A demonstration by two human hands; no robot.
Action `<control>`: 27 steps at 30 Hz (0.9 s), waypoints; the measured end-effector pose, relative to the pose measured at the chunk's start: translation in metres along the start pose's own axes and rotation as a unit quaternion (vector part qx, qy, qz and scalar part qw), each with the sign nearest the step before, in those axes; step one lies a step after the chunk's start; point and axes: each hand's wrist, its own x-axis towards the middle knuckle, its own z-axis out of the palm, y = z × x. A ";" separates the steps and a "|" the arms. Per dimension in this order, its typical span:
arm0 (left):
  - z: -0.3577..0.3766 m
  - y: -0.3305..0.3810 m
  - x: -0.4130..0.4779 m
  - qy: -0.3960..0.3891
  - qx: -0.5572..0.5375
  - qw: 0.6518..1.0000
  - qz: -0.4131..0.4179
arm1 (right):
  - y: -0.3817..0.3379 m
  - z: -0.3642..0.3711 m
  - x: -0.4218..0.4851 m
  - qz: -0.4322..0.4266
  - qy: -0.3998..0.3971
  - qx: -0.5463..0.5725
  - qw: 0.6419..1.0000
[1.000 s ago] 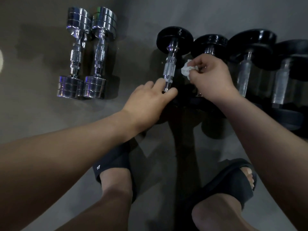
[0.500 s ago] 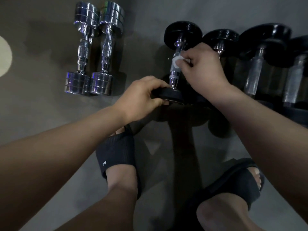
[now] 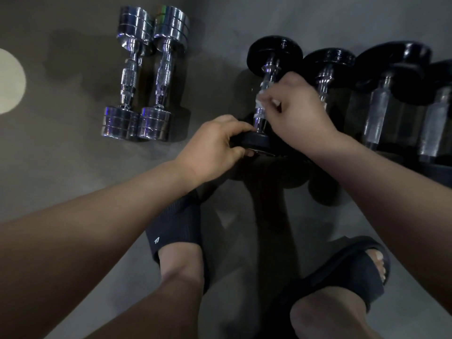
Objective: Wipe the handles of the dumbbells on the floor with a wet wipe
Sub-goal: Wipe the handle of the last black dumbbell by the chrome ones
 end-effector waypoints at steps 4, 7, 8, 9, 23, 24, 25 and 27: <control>0.000 0.000 0.000 0.002 -0.002 1.000 0.003 | 0.004 -0.014 0.001 -0.074 -0.074 -0.022 0.994; 0.002 -0.001 -0.001 0.003 -0.003 1.000 -0.004 | 0.003 -0.015 0.023 -0.042 -0.062 -0.067 0.995; 0.003 -0.001 -0.002 0.005 -0.007 1.000 -0.009 | 0.003 -0.014 0.026 -0.028 -0.062 -0.079 0.995; 0.003 -0.002 -0.002 0.006 -0.011 1.000 -0.012 | 0.002 -0.013 0.026 -0.031 -0.069 -0.089 0.993; 0.003 -0.007 -0.011 0.036 -0.038 0.998 -0.042 | -0.019 -0.024 0.026 -0.137 -0.239 -0.163 0.947; 0.002 -0.009 -0.012 0.040 -0.039 0.997 -0.052 | -0.021 -0.026 0.023 -0.154 -0.275 -0.147 0.938; 0.003 -0.010 -0.013 0.042 -0.037 0.997 -0.057 | -0.021 -0.029 0.023 -0.162 -0.301 -0.136 0.930; 0.003 -0.010 -0.013 0.042 -0.030 0.997 -0.057 | -0.019 -0.032 0.028 -0.140 -0.293 -0.120 0.938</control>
